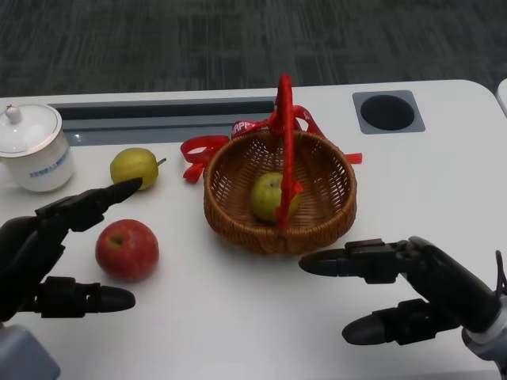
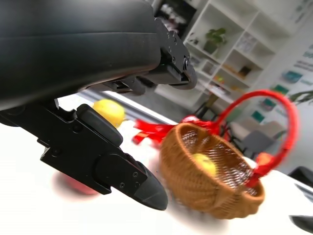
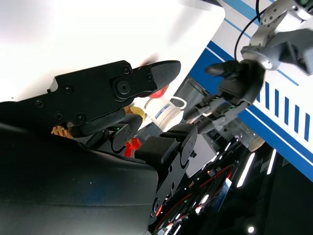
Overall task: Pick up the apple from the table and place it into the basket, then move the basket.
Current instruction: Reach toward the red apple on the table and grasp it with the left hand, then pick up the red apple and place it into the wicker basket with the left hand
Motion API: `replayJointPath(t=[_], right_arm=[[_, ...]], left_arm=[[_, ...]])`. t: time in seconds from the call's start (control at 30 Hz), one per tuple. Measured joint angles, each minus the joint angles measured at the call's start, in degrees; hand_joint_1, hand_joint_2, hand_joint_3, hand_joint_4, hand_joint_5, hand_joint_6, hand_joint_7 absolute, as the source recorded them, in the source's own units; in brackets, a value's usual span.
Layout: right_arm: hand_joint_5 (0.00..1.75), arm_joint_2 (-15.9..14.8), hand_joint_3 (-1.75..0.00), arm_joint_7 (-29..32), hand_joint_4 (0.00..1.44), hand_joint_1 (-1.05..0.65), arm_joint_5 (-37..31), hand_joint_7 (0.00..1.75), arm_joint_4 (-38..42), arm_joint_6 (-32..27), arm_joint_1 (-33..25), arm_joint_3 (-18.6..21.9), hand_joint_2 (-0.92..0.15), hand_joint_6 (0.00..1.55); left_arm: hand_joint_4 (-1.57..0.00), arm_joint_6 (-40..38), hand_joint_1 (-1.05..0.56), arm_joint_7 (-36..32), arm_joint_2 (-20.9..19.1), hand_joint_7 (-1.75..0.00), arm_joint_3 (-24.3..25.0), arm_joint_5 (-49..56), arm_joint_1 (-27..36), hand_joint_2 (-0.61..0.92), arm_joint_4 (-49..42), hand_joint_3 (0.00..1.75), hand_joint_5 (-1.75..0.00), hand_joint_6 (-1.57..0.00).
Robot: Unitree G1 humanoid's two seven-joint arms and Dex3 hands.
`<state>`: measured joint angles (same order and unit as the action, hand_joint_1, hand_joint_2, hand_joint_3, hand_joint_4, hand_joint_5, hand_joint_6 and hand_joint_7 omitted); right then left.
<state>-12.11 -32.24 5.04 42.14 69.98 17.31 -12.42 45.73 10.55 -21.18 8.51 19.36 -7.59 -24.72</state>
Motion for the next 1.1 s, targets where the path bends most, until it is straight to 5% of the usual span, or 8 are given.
replayJointPath(t=[0.47,0.73,1.1], right_arm=[[0.00,-0.2,0.00,-0.8,0.73,-0.47,1.3,0.00,-1.0,-0.1,-0.6,0.0,-0.92,0.66],[0.00,-0.4,0.00,-1.2,0.74,-0.48,1.6,0.00,-2.4,-0.2,-1.1,0.0,-0.92,0.66],[0.01,-0.7,-0.02,-1.3,0.75,-0.49,2.5,0.00,-3.7,-0.3,-1.7,0.0,-0.92,0.67]], left_arm=[[-0.43,-1.5,-0.62,-18.7,-0.4,-0.01,-14.3,12.4,-17.2,0.69,-32.2,0.01,-0.01,-0.40],[-0.50,-4.8,-0.56,-25.9,0.0,-0.02,-20.6,14.3,-22.7,0.71,-42.5,0.01,-0.02,-0.46],[-1.15,-7.3,-0.13,-34.6,1.5,-0.05,-23.2,14.0,-23.6,0.82,-44.4,0.01,-0.06,-1.05]])
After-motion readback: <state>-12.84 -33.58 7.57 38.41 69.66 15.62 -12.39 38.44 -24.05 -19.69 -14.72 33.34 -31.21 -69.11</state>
